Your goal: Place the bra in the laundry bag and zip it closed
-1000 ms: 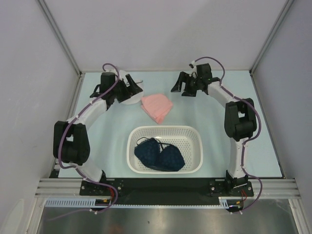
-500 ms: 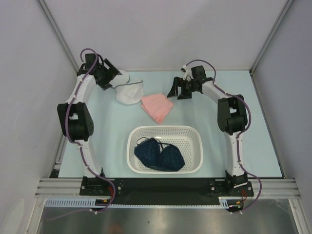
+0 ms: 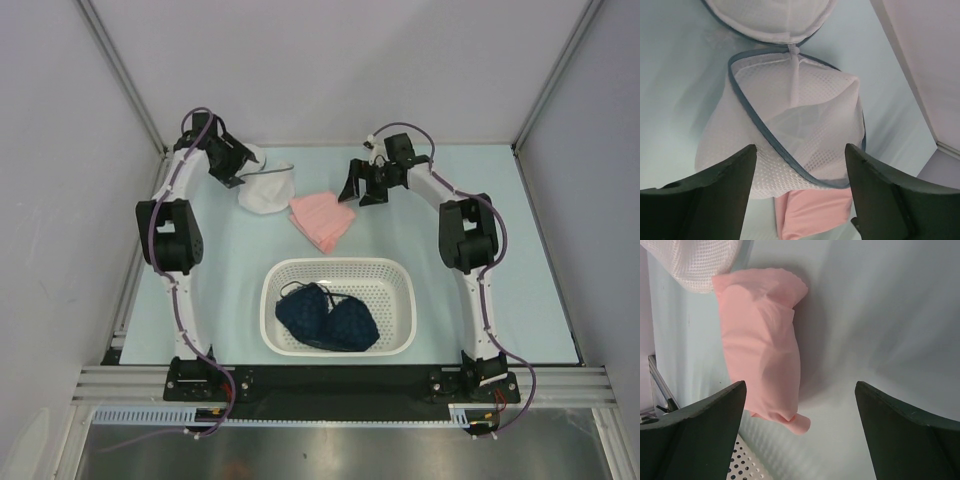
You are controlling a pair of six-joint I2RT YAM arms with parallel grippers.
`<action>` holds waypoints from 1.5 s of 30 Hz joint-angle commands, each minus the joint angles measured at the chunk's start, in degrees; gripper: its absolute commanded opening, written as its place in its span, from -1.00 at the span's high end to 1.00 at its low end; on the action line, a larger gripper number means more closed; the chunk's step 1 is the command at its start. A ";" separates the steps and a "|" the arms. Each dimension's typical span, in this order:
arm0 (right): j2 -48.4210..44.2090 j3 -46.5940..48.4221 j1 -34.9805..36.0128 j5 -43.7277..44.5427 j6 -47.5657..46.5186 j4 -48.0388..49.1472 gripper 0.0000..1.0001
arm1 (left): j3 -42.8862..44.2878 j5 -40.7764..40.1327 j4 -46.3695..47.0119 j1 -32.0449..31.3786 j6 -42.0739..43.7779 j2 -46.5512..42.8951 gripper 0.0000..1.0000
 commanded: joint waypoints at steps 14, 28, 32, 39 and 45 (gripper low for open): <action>4.97 4.15 5.09 0.39 12.51 0.75 -0.42 | -3.70 3.22 4.61 -3.39 14.41 -4.72 0.52; -7.76 -8.59 3.77 6.72 18.05 7.09 1.00 | -29.88 -8.28 15.68 -9.71 22.50 -26.08 1.00; -14.53 -10.97 3.68 13.73 15.08 4.21 1.00 | -32.88 -9.88 16.92 -13.31 22.50 -28.20 1.00; -21.22 -7.03 4.56 22.62 14.10 1.21 1.00 | -40.44 -11.55 21.65 -19.03 20.13 -31.80 1.00; -18.50 4.66 6.84 25.97 14.71 -0.99 1.00 | -47.56 -10.77 24.64 -18.51 18.81 -38.38 -0.35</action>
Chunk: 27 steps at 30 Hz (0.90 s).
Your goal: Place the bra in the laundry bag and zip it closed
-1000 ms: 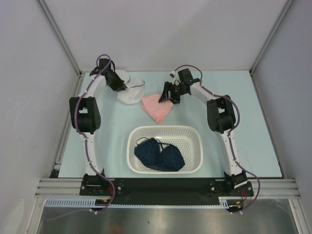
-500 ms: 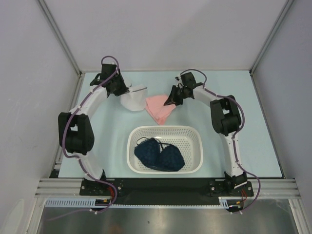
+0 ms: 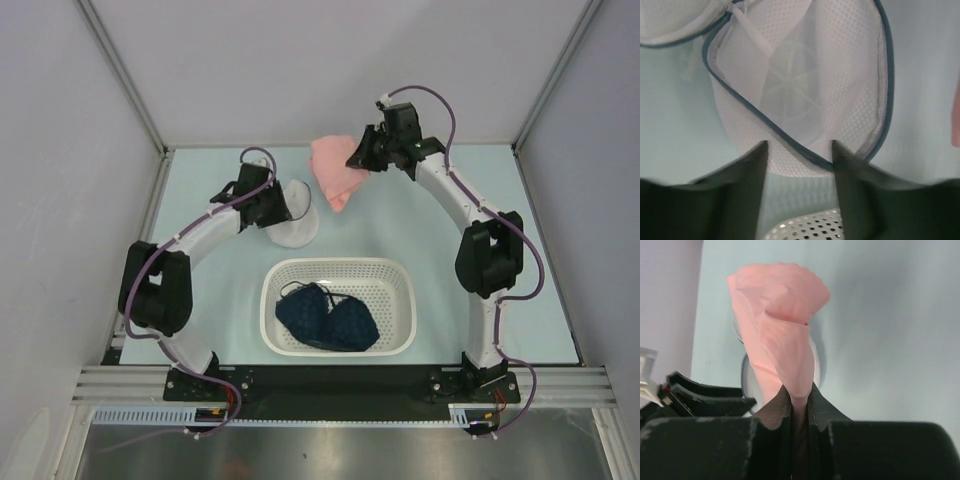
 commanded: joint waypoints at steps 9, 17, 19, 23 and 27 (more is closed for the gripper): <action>3.18 12.15 3.05 2.67 0.45 -1.30 1.00 | 16.85 16.03 -10.56 13.53 12.69 2.98 -0.39; 2.74 11.00 3.22 -0.14 1.06 0.11 1.00 | 43.60 24.74 -24.77 15.56 22.39 28.91 -0.10; 2.39 10.83 3.40 -0.41 0.80 0.20 1.00 | 45.17 22.64 -25.12 15.55 21.34 31.04 -0.20; 1.51 8.64 3.58 -0.32 0.36 1.07 1.00 | 45.89 16.85 -24.33 14.24 21.07 33.24 -0.37; 1.42 7.49 3.49 -1.55 1.24 2.66 1.00 | 44.67 8.26 -24.25 11.78 22.56 34.12 -0.37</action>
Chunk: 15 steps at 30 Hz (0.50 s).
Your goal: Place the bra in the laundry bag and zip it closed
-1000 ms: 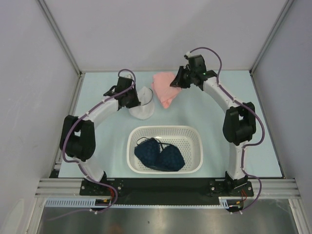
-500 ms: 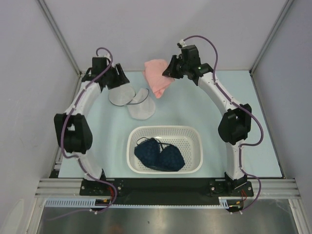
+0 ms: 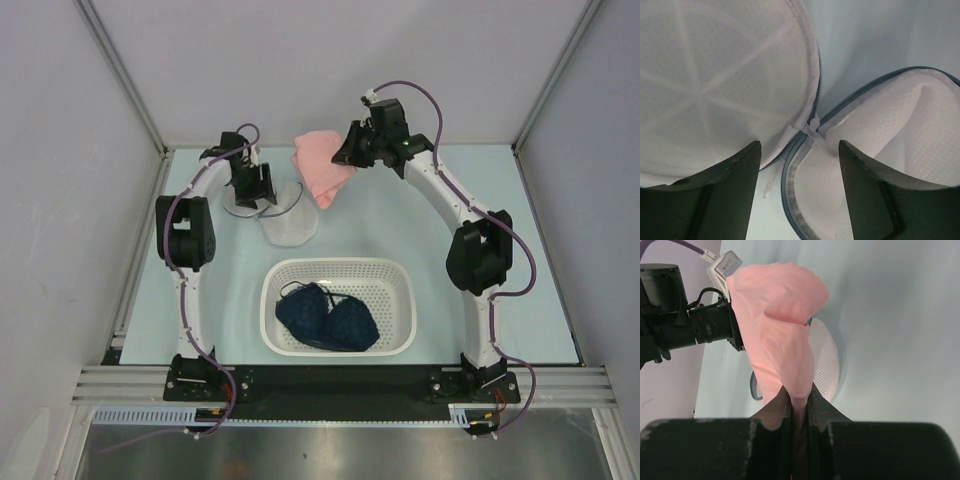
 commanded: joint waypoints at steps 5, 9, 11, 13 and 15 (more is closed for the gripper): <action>-2.05 -1.43 0.45 -3.13 1.79 4.76 1.00 | 0.83 -16.07 0.94 -5.37 2.43 -0.58 -0.33; -2.32 -1.61 0.80 -3.22 1.62 4.85 1.00 | 0.91 -20.91 0.68 -5.64 1.03 0.91 -0.06; -2.49 -1.61 0.80 -3.22 1.70 4.76 1.00 | 1.70 -21.01 0.50 -5.64 1.20 1.96 -0.04; -2.84 -1.61 1.07 -3.31 1.79 4.85 1.00 | 4.51 -20.66 -0.55 -5.64 1.46 3.19 0.03; -3.11 -1.52 1.33 -3.31 1.79 4.68 1.00 | 6.26 -20.31 -1.69 -5.64 1.73 4.43 0.29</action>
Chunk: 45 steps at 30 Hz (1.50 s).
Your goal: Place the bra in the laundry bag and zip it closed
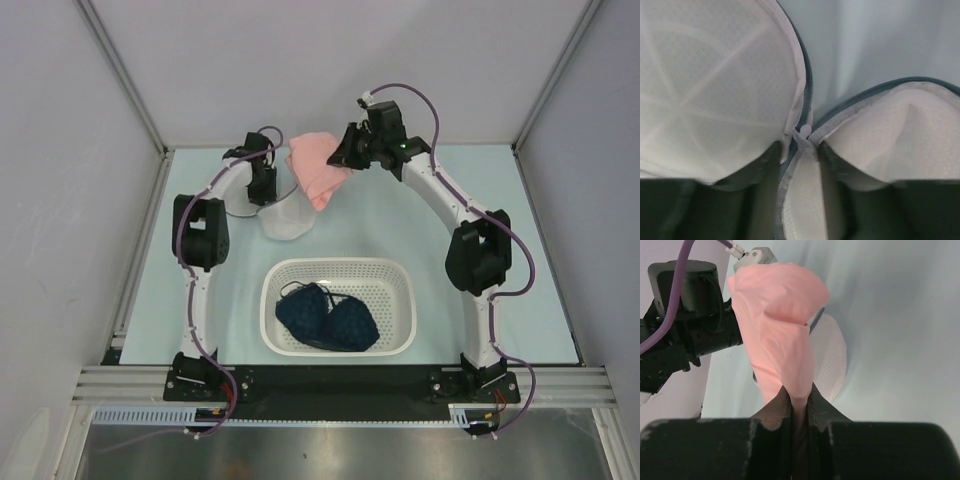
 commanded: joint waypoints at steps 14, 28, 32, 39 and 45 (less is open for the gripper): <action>-3.19 1.59 1.57 -0.86 0.98 0.98 1.00 | -5.48 -6.49 2.08 0.57 -0.98 -18.16 1.00; -6.54 -1.05 1.22 0.72 0.72 0.97 1.00 | -21.92 3.18 9.90 0.57 -5.47 -31.35 0.99; -5.84 0.52 2.45 2.21 0.98 1.59 1.00 | -29.11 3.44 14.29 0.31 -9.32 -37.49 0.99; -2.32 9.23 5.17 4.16 -1.04 -3.51 1.00 | -41.16 2.39 23.42 -2.06 -13.38 -47.15 1.00; 0.40 10.46 8.43 0.20 0.28 -3.24 1.00 | -47.41 2.21 28.18 -2.77 -15.14 -50.69 1.00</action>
